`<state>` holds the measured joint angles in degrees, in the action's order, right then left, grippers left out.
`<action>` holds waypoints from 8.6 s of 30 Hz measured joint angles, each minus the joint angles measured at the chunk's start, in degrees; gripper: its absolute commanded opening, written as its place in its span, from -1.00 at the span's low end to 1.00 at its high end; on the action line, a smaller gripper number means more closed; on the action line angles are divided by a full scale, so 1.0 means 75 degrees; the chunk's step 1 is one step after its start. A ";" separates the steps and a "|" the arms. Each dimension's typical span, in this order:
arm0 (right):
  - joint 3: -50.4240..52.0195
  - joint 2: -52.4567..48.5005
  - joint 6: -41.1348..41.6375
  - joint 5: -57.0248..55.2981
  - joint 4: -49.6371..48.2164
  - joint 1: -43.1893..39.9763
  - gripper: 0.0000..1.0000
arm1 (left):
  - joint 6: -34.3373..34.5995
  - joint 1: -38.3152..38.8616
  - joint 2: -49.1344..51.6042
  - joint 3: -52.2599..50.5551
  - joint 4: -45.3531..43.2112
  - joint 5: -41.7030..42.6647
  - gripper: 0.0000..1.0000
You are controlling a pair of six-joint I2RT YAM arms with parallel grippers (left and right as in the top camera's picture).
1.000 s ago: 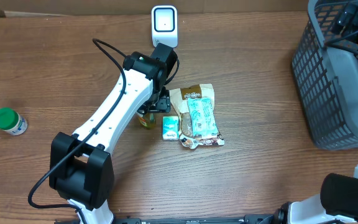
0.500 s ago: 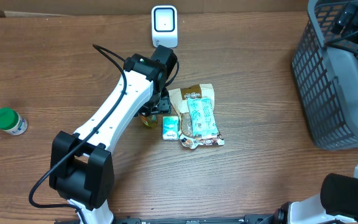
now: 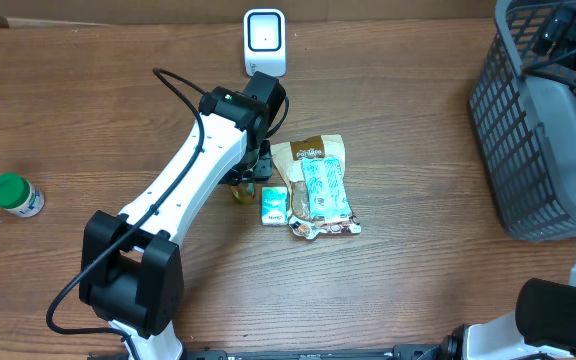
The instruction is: Scan the item barcode
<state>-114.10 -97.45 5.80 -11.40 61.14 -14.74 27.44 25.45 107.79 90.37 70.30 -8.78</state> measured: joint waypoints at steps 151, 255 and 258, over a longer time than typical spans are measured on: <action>0.0000 0.0000 0.0000 0.0000 0.0006 0.0000 1.00 | -0.2710 -0.0405 0.0015 0.1008 -0.0592 0.0560 0.51; 0.0000 0.0000 0.0000 0.0000 0.0003 0.0000 1.00 | -0.4596 -0.2990 0.2465 0.0947 0.0530 0.4266 -0.91; 0.0000 0.0000 -0.0003 0.0000 0.0003 0.0000 1.00 | -0.4217 -0.2990 0.2465 0.0918 0.0694 0.4214 -0.91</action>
<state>-114.10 -97.45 5.78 -11.40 61.17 -14.74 -4.19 3.03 126.28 97.25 75.50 22.83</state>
